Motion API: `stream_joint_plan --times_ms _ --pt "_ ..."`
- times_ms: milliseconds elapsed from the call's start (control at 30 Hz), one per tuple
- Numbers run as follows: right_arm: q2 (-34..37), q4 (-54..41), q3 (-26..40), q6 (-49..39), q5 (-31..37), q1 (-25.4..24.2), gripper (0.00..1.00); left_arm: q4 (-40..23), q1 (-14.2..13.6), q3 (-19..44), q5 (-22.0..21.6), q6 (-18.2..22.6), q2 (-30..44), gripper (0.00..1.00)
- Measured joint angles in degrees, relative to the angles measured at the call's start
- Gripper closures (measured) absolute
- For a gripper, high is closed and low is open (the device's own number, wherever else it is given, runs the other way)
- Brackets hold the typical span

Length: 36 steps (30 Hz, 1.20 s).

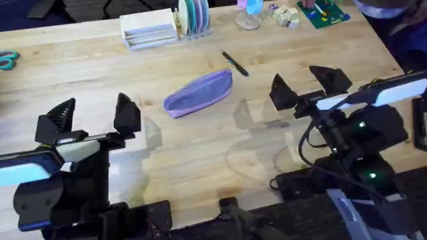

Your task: Unzip the bag, pick up the pens from the table one at a time and place them inside, then zip the bag closed.

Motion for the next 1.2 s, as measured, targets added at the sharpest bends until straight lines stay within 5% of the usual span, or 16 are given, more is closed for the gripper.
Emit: stream_joint_plan --times_ms 233,400,667,1200 --pt "0.0 0.7 0.0 0.2 -0.3 0.0 0.005 -0.4 0.0 0.1 0.0 2.7 0.0 0.007" --pt "0.0 -2.3 2.2 0.2 -0.4 0.0 0.004 -6.4 0.0 3.0 0.0 3.9 0.0 0.007" --pt "4.0 -11.5 15.5 0.3 -0.8 0.0 0.003 -13.1 0.0 14.9 0.0 4.3 4.0 0.007" --pt "26.5 -27.8 41.3 0.6 -1.0 0.0 0.004 -22.0 0.0 39.4 0.0 4.5 26.0 0.007"
